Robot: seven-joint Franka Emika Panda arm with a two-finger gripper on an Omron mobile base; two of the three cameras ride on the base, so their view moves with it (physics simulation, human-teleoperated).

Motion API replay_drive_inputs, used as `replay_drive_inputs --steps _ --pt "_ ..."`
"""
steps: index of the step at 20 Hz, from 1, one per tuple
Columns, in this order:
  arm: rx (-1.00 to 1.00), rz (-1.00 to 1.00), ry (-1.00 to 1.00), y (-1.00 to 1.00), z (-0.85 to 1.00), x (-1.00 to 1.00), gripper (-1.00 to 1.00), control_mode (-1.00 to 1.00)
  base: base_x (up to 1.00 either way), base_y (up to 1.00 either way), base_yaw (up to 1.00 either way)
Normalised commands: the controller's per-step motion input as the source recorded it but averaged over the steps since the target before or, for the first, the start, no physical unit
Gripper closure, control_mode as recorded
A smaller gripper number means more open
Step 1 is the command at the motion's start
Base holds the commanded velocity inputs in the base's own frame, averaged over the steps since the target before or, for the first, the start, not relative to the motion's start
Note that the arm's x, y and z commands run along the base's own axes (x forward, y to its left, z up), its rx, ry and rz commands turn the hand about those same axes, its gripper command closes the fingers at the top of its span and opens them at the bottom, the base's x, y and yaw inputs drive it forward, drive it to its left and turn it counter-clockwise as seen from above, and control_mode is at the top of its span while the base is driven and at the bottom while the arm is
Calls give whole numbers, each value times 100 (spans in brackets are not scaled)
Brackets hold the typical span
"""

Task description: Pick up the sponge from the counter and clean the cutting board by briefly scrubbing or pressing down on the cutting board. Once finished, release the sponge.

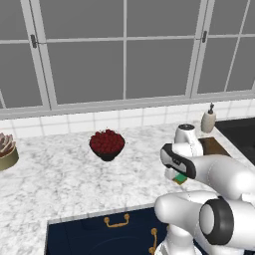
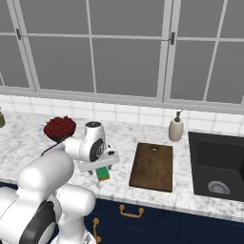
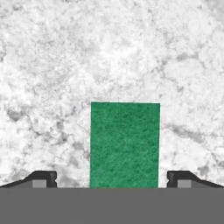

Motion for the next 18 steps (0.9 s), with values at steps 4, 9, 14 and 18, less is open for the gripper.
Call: replay_drive_inputs --steps 4,9,14,18 --pt "0 0 0 -3 -32 4 -100 -100 0 0 0" --pt "0 0 0 -9 -25 9 -100 -100 0 0 0" --pt "0 0 0 0 -27 0 -100 -100 0 0 0" --pt "3 0 0 0 -11 0 100 -100 0 0 0"
